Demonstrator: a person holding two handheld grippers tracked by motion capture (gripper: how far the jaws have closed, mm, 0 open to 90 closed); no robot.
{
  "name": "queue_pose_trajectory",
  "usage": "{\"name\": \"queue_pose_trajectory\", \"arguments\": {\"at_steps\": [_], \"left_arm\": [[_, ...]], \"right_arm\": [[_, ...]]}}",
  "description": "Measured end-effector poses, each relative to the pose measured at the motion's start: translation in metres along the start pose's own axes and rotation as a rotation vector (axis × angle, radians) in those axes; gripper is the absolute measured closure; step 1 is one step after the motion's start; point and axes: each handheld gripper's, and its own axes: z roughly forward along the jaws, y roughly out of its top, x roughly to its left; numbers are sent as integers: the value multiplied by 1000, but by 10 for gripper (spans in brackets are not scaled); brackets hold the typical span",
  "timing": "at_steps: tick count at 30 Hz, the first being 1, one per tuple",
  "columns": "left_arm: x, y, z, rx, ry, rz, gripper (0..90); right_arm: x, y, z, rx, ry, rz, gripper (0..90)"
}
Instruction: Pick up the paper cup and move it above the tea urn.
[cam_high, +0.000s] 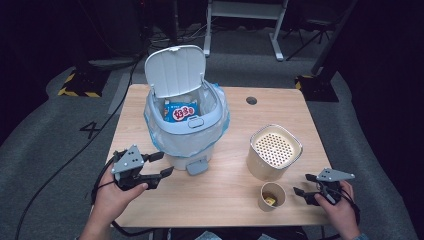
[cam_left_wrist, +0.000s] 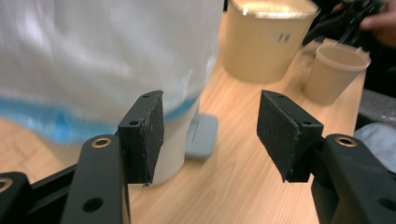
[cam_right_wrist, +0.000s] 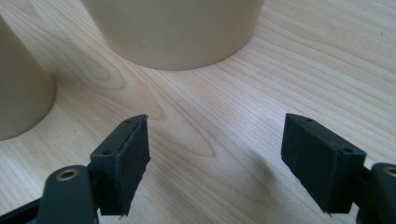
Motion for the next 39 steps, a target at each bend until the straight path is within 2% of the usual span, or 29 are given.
{"name": "queue_pose_trajectory", "arguments": {"at_steps": [3,5,8,11,13,14,16,18,22,24,25,26,29,30,33,35,39], "left_arm": [[4,-19,5,11,-5,-31,420],[9,-31,10,40,-4,-41,419],[12,-38,13,48,-7,-59,418],[21,-55,19,91,7,-100,418],[23,-58,20,96,10,-107,418],[25,-62,22,104,9,-123,418],[29,-72,27,132,9,-145,417],[32,-80,30,157,9,-161,417],[35,-88,36,201,16,-168,413],[35,-93,41,248,15,-157,409],[35,-93,41,248,15,-157,408],[34,-94,42,266,17,-155,409],[33,-95,46,294,23,-149,409],[33,-97,49,308,26,-144,408],[34,-99,50,303,31,-140,402],[36,-101,51,279,71,-145,393],[37,-101,51,287,96,-141,379]], "right_arm": [[1,-1,-2,-6,14,2,241],[2,-1,-3,-9,17,2,241],[4,-1,-5,-20,18,8,235],[8,-1,-8,-25,33,5,232],[9,-1,-9,-29,39,2,227],[10,-1,-10,-28,44,3,226],[14,0,-11,-30,85,19,202],[19,1,-13,-37,106,13,197],[27,3,-15,-43,122,-18,180],[32,5,-15,-44,142,-39,157],[32,5,-15,-44,142,-39,157],[37,6,-14,-35,164,-60,158],[42,6,-12,-30,178,-72,160],[48,7,-11,-24,198,-91,161],[52,8,-10,-23,205,-95,160],[58,10,-8,-23,227,-136,161],[66,13,-5,-37,261,-150,161]]}}
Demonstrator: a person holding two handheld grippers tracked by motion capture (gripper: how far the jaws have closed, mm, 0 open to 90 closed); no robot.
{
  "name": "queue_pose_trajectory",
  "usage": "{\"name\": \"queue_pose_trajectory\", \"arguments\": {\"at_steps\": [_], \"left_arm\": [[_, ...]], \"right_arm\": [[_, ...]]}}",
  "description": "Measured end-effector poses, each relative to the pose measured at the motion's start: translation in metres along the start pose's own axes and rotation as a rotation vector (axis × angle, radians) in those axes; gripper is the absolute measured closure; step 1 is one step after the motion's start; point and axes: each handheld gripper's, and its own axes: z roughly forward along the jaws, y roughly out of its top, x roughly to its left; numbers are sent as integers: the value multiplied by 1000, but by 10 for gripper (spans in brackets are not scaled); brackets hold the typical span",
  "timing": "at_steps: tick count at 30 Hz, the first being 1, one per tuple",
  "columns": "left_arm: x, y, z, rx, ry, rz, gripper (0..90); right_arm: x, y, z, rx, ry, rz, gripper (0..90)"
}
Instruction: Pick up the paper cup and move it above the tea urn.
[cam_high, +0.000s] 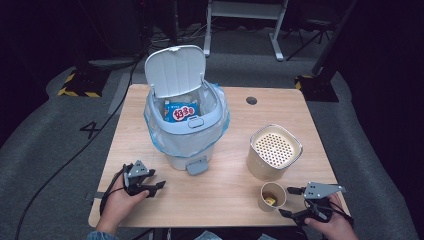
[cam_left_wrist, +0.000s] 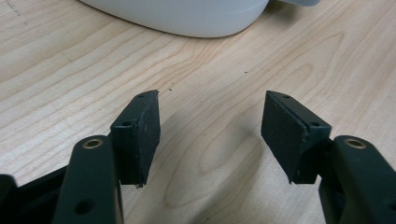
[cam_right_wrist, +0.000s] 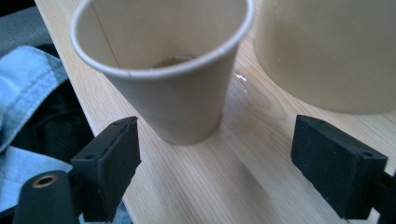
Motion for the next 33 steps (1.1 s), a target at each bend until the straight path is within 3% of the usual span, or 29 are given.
{"name": "queue_pose_trajectory", "arguments": {"at_steps": [8,13,21,28,33], "left_arm": [[-5,2,3,24,36,60,333],[-5,2,3,23,35,57,333],[-5,2,3,23,35,59,333],[-5,2,3,23,35,59,333],[-5,2,3,23,36,58,333]], "right_arm": [[9,6,13,-46,54,-10,169],[12,5,22,-66,77,-16,192],[15,6,32,-98,68,-13,226],[13,5,34,-139,70,18,284],[11,5,33,-147,91,13,299]]}}
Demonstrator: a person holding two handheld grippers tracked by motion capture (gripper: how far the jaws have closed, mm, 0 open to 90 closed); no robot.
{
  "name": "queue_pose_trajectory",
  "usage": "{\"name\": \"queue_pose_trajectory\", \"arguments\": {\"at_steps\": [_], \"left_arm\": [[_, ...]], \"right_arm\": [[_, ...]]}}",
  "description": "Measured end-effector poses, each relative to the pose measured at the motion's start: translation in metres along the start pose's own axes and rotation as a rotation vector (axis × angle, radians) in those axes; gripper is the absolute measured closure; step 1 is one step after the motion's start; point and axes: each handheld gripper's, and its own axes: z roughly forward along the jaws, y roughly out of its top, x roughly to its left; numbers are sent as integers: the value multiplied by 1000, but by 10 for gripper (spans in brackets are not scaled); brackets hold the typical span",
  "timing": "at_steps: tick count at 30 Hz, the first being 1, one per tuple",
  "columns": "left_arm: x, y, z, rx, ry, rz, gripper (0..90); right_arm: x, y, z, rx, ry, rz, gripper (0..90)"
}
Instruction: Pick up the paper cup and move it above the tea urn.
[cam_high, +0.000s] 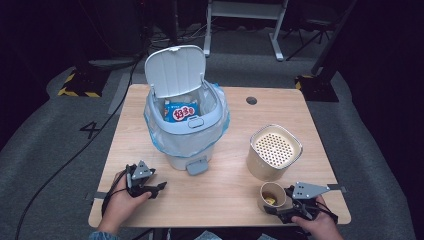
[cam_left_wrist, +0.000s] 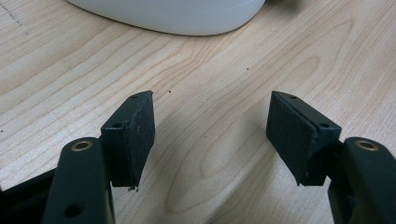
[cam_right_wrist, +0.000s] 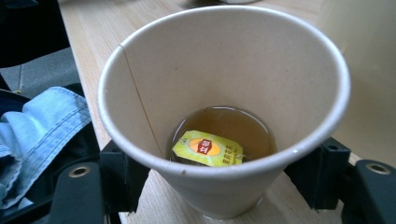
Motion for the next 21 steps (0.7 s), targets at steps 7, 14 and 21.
{"name": "queue_pose_trajectory", "arguments": {"at_steps": [7,14,21], "left_arm": [[0,1,1,-1,5,-4,335],[0,1,1,0,7,-10,335],[0,2,2,-1,9,-10,335]], "right_arm": [[-1,6,-10,-31,-1,-24,301],[-2,18,-23,-21,-9,-36,301],[-7,36,-37,-50,5,-16,304]]}}
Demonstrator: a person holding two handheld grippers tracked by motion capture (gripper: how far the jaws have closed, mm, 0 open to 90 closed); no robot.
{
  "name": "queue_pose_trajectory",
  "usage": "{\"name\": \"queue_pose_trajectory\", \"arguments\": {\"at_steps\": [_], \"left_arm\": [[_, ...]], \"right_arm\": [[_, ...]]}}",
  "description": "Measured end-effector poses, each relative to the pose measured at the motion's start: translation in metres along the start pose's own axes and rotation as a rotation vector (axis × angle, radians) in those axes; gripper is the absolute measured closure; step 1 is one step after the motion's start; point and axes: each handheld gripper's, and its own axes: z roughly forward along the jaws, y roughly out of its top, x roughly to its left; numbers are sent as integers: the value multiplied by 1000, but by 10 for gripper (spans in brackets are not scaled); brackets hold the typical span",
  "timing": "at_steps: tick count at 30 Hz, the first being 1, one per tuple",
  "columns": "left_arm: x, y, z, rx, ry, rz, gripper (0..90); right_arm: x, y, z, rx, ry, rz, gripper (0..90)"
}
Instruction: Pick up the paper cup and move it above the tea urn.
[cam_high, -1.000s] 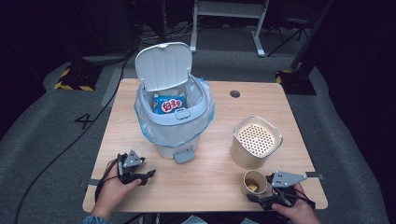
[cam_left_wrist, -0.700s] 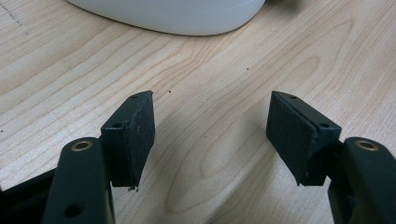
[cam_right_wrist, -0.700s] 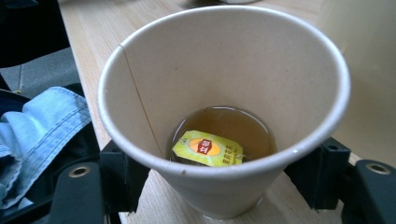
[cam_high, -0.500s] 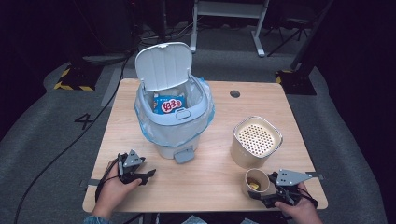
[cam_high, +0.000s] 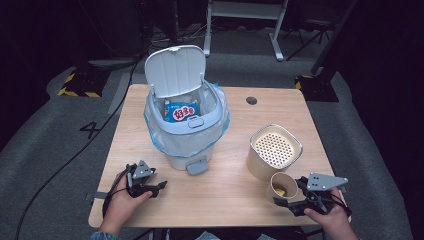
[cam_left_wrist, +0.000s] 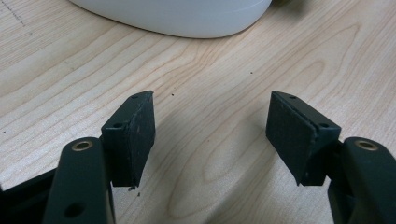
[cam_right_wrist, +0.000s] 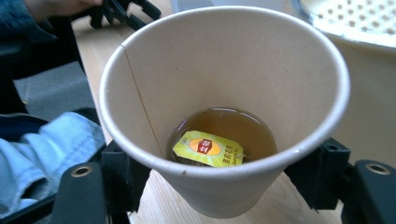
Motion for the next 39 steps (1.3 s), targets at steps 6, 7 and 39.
{"name": "queue_pose_trajectory", "arguments": {"at_steps": [6,7,39], "left_arm": [[0,0,0,1,2,4,335],[0,0,0,0,0,0,335],[0,0,0,1,3,3,335]], "right_arm": [[-3,14,-8,4,8,-8,306],[-4,17,-9,4,11,-10,306],[-47,107,-32,-30,-123,-14,307]]}}
